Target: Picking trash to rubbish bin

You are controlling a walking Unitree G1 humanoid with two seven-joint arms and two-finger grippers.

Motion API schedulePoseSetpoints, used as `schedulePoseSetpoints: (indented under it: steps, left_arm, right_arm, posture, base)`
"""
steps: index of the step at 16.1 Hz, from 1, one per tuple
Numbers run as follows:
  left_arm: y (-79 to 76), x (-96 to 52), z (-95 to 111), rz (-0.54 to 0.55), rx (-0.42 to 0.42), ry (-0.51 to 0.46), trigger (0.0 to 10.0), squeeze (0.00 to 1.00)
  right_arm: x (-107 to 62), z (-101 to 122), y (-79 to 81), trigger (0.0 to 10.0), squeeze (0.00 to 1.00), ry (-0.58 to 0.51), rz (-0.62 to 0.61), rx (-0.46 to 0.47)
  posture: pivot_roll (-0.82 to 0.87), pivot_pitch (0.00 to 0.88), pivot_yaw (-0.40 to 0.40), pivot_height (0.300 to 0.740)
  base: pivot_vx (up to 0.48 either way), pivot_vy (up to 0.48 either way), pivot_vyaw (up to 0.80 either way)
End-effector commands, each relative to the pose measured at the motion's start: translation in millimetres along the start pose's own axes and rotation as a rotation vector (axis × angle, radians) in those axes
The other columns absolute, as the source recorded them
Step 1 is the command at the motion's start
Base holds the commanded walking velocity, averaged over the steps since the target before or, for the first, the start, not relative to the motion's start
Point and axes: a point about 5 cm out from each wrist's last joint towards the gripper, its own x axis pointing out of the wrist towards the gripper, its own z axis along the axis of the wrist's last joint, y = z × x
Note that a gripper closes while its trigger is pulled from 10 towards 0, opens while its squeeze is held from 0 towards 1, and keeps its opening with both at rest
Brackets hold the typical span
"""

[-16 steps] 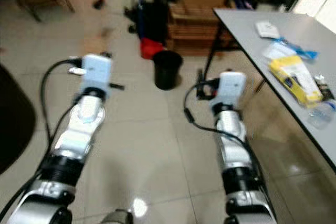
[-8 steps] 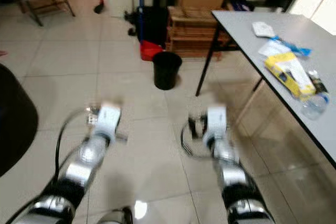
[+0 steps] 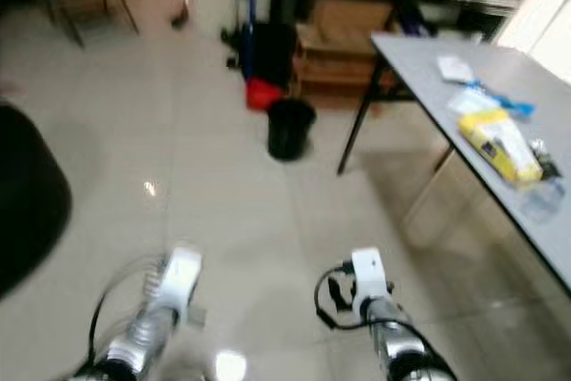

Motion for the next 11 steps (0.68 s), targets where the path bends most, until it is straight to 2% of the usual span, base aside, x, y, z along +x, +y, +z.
schedulePoseSetpoints:
  steps: [1, 11]
  left_arm:
    - [5.2, 2.0, 7, 0.022, -0.037, -0.016, 10.0, 0.00]
    - [1.2, -0.4, -5, 0.015, -0.037, 0.030, 10.0, 0.00]
  right_arm:
    - [-0.9, -6, -1.4, 10.0, 0.00, 0.032, -0.005, -0.006]
    - [-6.4, -26, -3.6, 10.0, 0.00, 0.102, -0.049, 0.030]
  posture:
    - [-0.05, 0.085, -0.133, 0.740]
    - [-0.05, 0.056, -0.129, 0.740]
  base:
    - [0.349, 0.000, 0.00]
    - [0.346, 0.000, 0.00]
